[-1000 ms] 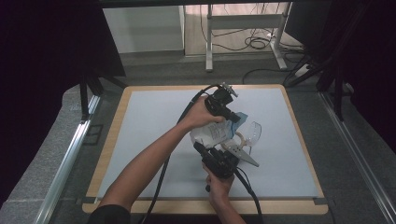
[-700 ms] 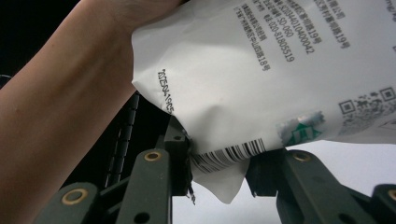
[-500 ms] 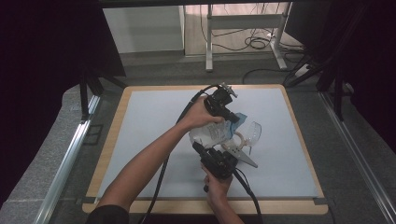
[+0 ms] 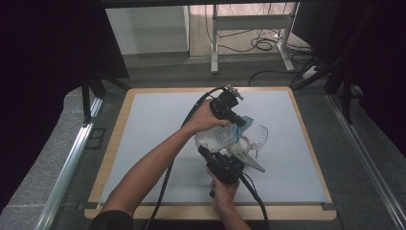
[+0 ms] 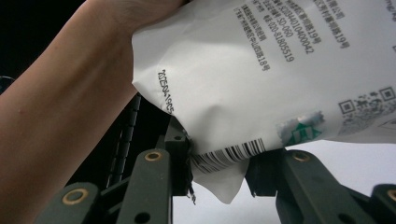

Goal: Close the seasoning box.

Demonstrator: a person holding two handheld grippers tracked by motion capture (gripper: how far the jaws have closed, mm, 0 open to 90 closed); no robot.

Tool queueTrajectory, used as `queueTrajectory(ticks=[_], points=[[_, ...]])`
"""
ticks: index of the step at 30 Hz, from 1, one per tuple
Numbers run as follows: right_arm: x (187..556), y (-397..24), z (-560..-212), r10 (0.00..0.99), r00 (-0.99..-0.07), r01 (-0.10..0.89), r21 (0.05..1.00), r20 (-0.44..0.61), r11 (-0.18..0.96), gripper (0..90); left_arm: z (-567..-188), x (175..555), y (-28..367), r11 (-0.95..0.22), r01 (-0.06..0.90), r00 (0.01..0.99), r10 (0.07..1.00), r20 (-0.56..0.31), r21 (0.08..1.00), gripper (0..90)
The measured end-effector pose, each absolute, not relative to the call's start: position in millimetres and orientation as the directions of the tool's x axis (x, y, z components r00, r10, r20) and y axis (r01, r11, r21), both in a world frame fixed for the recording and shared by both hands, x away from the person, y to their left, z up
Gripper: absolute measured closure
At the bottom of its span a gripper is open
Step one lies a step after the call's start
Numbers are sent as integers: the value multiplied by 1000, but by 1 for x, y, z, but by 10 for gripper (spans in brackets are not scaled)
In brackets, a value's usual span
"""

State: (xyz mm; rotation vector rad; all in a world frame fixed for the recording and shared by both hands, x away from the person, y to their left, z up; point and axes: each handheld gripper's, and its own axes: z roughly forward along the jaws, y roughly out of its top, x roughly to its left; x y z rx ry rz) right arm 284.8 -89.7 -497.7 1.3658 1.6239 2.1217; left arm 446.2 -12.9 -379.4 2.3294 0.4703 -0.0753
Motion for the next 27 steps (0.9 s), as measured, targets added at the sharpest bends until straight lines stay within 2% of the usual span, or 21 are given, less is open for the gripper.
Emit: queueTrajectory(ticks=[27], points=[[285,-90,-497,590,-565,390,817,577,-426,673,-381,449,-17,-665,356,931,308,-193,656,894]])
